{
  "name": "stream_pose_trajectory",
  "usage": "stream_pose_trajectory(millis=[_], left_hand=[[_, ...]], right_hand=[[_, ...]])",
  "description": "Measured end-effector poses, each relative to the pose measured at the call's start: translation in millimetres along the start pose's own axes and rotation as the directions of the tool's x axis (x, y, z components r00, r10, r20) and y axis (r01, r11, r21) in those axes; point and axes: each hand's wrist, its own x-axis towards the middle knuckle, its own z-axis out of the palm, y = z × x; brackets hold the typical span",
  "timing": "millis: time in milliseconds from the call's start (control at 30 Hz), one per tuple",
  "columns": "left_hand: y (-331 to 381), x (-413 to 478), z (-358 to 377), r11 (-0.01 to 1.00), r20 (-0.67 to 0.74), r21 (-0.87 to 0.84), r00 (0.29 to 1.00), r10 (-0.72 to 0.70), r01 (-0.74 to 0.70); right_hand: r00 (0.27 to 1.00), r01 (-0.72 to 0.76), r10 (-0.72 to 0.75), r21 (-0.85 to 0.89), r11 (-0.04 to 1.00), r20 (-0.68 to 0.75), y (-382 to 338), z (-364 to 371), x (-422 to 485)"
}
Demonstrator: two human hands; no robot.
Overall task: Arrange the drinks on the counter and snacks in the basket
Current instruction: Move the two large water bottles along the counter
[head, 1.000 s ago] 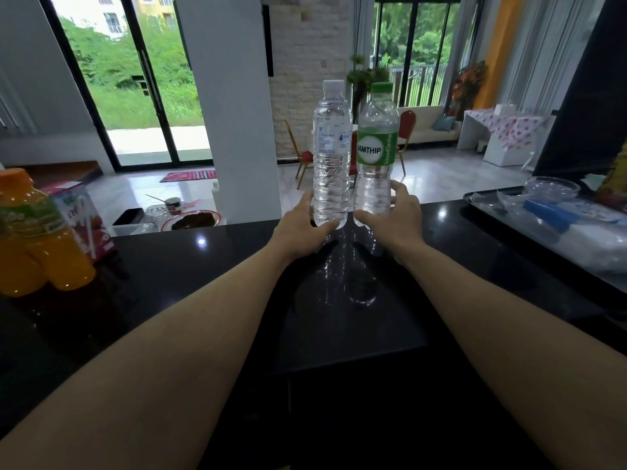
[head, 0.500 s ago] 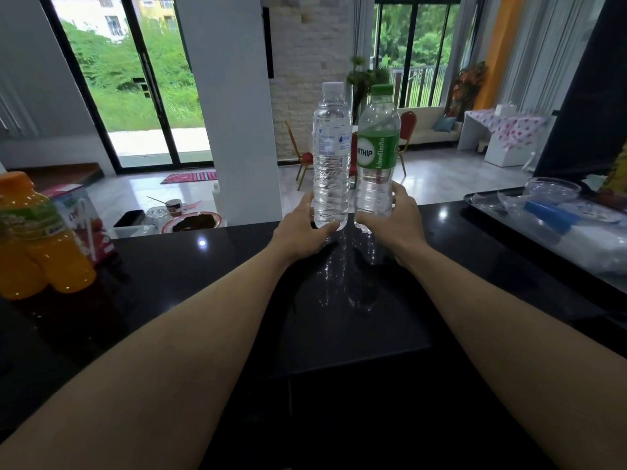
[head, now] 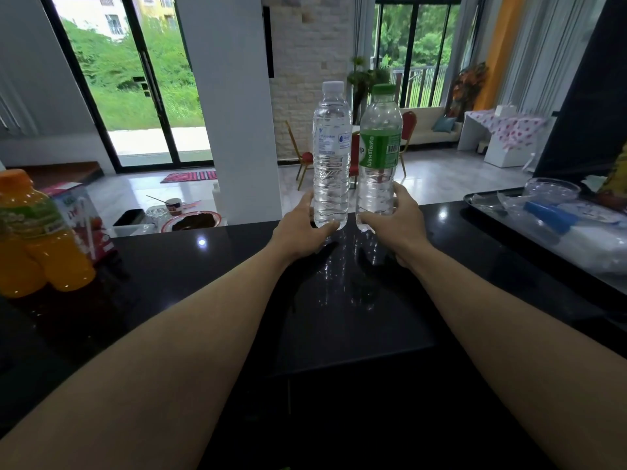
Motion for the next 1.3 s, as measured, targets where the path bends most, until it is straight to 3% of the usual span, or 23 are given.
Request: stream_pose_trajectory(millis=[233, 367, 800, 1300], left_hand=[[0.7, -0.7, 0.7, 1.0, -0.005, 0.012, 1.0, 0.001, -0.001], [1.2, -0.4, 0.7, 1.0, 0.005, 0.013, 1.0, -0.008, 0.008], [2.1, -0.1, -0.4, 0.999, 0.019, 0.044, 1.0, -0.018, 0.017], [-2.9, 4.6, 6.2, 0.969, 0.009, 0.241, 0.998, -0.06, 0.056]], right_hand=[[0.999, 0.019, -0.022, -0.079, 0.997, -0.037, -2.8, 4.6, 1.3], [1.0, 0.007, -0.007, -0.011, 1.0, -0.013, -0.9, 2.2, 0.3], [1.0, 0.008, -0.008, -0.047, 0.999, -0.013, 2.4, 5.9, 1.8], [0.997, 0.055, -0.049, -0.117, 0.992, 0.061, 4.0, 5.5, 2.0]])
